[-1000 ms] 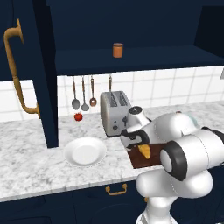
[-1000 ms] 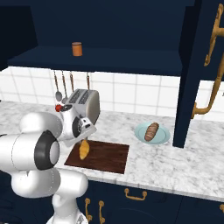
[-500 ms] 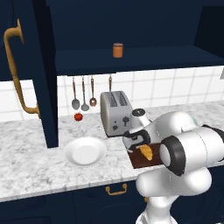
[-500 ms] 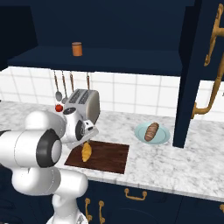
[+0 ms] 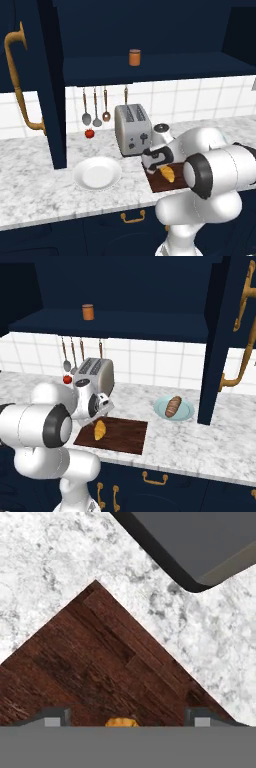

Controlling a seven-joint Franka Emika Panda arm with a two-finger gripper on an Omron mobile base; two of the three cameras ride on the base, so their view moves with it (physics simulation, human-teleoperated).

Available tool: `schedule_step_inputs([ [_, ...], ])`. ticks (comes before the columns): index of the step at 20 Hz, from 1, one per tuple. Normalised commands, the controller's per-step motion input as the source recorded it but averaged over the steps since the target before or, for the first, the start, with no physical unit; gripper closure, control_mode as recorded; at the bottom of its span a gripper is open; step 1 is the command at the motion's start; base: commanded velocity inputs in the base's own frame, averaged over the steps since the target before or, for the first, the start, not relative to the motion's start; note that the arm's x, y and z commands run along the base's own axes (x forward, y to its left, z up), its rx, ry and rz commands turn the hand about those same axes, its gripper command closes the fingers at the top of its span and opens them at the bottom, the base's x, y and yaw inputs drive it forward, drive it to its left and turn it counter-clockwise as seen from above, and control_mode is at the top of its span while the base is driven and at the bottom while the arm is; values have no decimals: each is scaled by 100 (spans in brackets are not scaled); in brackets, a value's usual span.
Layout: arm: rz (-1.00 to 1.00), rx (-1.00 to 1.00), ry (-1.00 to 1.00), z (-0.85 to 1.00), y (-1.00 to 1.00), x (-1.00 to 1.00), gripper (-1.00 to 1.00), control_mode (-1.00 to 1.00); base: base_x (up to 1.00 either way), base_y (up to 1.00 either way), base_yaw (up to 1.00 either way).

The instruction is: From the different types of pastries on the counter, select a croissant and place it on the cutting board. Then retrieve a jar of jam from the cabinet and place it alongside the croissant on the cutting board.

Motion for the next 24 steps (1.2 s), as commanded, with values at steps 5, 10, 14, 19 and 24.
schedule_step_inputs([
  [5, 6, 0, 1, 78, 7, 0, -100, -100, 0, 0, 0],
  [10, 0, 3, 0, 97, 1, -23, -100, -100, 0, 0, 0],
  [14, 0, 6, 0, 100, -1, -43, -100, -100, 0, 0, 0],
  [19, -1, 9, 0, 99, 0, -27, -100, -100, 0, 0, 0],
  [24, -5, 8, -9, 96, 0, -39, -100, -100, 0, 0, 0],
])
